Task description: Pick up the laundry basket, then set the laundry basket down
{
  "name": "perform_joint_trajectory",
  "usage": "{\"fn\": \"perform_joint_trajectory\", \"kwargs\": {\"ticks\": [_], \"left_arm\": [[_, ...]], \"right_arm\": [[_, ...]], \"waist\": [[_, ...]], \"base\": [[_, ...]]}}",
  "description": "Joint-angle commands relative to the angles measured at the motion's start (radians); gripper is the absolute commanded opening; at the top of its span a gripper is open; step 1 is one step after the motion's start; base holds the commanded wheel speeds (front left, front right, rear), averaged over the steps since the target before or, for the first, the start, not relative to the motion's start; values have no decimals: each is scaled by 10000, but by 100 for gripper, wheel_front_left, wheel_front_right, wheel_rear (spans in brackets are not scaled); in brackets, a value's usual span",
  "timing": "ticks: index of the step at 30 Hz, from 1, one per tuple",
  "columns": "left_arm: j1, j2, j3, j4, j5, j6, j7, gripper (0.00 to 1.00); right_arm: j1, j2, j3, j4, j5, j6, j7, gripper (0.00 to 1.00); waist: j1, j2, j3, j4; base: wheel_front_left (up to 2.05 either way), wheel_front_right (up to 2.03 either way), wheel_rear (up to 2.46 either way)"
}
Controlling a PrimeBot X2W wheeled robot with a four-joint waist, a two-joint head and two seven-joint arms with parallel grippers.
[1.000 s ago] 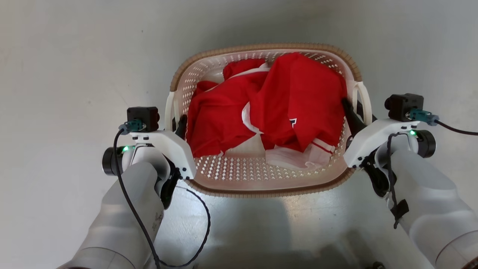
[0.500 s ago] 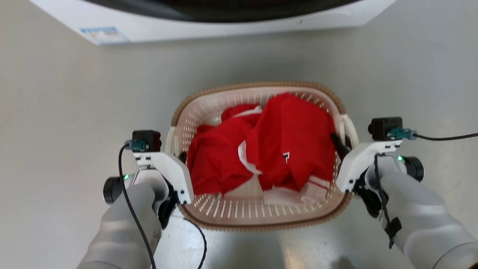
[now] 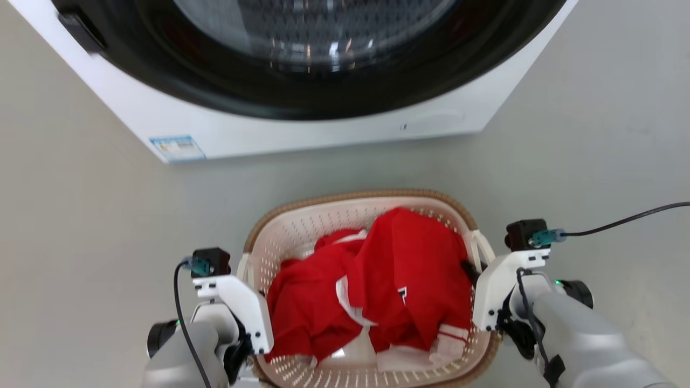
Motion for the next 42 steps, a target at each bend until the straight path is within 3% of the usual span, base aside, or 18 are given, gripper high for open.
{"fn": "perform_joint_trajectory", "kwargs": {"ticks": [1, 13, 21, 42], "left_arm": [[124, 213, 147, -103, -115, 17, 3, 0], [633, 359, 34, -84, -271, -76, 614, 0], [963, 330, -109, -81, -394, -138, 1418, 0], [1129, 303, -262, -79, -562, -143, 1613, 0]], "right_arm": [[359, 123, 272, -130, 103, 81, 129, 0], [647, 162, 1025, 58, 733, 81, 1354, 0], [754, 138, 1335, 89, 1045, 81, 1609, 0], [667, 177, 1898, 144, 1626, 81, 2017, 0]], "waist": [[0, 0, -752, -90], [0, 0, -2137, -63], [0, 0, -2765, -56], [0, 0, -3021, -63]], "base": [[0, 0, 0], [0, 0, 0], [0, 0, 0], [0, 0, 0]]}}
